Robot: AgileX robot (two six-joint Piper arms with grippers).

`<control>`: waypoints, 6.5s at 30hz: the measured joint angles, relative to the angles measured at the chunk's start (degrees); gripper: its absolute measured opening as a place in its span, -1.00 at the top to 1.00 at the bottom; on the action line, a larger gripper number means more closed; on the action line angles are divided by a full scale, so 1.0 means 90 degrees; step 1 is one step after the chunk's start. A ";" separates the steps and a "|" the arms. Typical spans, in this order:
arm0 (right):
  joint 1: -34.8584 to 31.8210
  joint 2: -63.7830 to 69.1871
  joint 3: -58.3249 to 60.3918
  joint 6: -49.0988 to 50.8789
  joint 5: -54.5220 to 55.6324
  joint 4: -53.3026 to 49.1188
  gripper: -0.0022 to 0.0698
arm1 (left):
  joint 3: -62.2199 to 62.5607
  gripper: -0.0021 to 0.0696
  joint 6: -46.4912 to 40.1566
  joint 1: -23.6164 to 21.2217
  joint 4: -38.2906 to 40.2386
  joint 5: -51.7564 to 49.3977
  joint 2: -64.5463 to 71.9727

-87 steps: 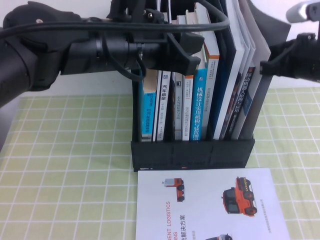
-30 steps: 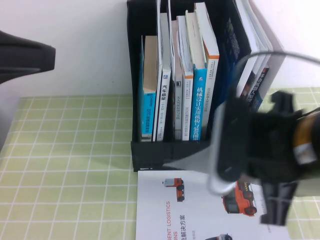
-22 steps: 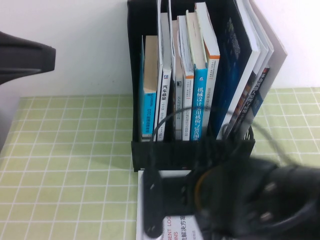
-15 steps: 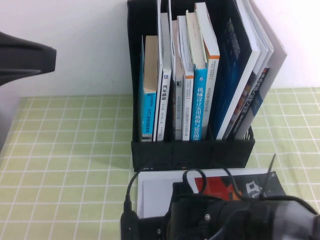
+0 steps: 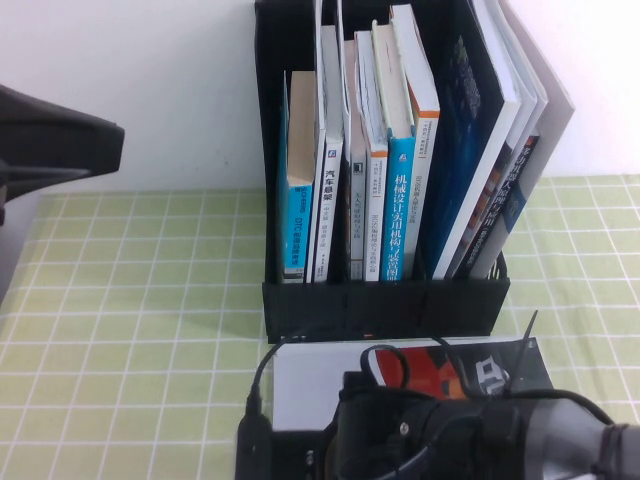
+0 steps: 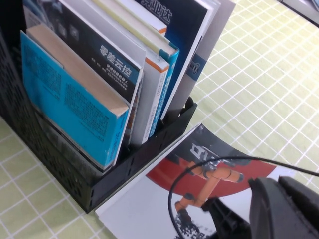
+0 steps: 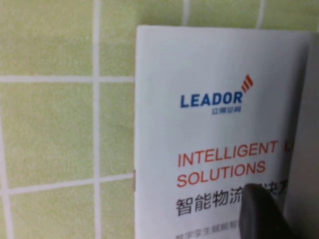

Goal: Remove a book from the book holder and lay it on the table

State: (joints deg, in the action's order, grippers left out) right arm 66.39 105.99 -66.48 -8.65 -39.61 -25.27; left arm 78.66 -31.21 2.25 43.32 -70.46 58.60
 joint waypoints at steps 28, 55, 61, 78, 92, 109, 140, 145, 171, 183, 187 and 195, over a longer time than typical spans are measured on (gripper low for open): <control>-0.0438 -0.1975 -0.1087 -0.2203 -0.2181 0.3715 0.61 | -0.1068 0.95 0.0201 0.0000 -0.0579 -0.0010 -0.2230; -0.0438 -0.7488 0.3327 0.3513 0.0556 -0.1483 0.94 | -0.7168 0.95 0.1001 0.0011 -0.1199 0.4535 -0.6599; -0.0438 -0.7693 0.4222 0.5107 0.0552 -0.2640 0.94 | -0.7168 0.95 0.1001 0.0011 -0.1240 0.4412 -0.6599; -0.0438 -0.7709 0.4297 0.5516 -0.0021 -0.2848 0.94 | -0.7168 0.95 0.1001 0.0011 -0.0693 0.4251 -0.6599; -0.0438 -0.7709 0.4297 0.5543 -0.0030 -0.2848 0.94 | -0.8237 0.95 0.2496 0.0011 -0.3122 0.5252 -0.6599; -0.0438 -0.7709 0.4297 0.5551 -0.0030 -0.2848 0.94 | -0.8868 0.95 0.4638 0.0011 -0.4178 0.5586 -0.6599; -0.4848 -0.9709 0.4875 0.6560 0.1821 -0.1546 0.94 | -0.8868 0.95 0.4638 0.0011 -0.4145 0.5586 -0.6599; -0.6407 -1.0016 0.5863 0.6709 0.3733 -0.1014 0.94 | -0.8868 0.95 0.4638 0.0011 -0.4145 0.5586 -0.6599; -0.6830 -1.1835 0.7568 0.0883 0.2864 0.2807 0.95 | -0.8868 0.95 0.4638 0.0011 -0.4145 0.5586 -0.6599; -0.7770 -1.1835 0.7568 0.0579 0.2119 0.3334 0.95 | -0.8868 0.95 0.4638 0.0011 -0.4145 0.5586 -0.6599; -0.7770 -1.1835 0.7568 0.0579 0.2119 0.3334 0.95 | -0.8868 0.95 0.4638 0.0011 -0.4145 0.5586 -0.6599; -0.7770 -1.1835 0.7568 0.0579 0.2119 0.3339 0.95 | -0.8868 0.95 0.4638 0.0011 -0.4145 0.5586 -0.6599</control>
State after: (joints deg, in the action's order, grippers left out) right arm -3.54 -0.53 1.63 -3.44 -20.54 4.78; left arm -1.15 10.53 2.34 6.01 -20.19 -0.78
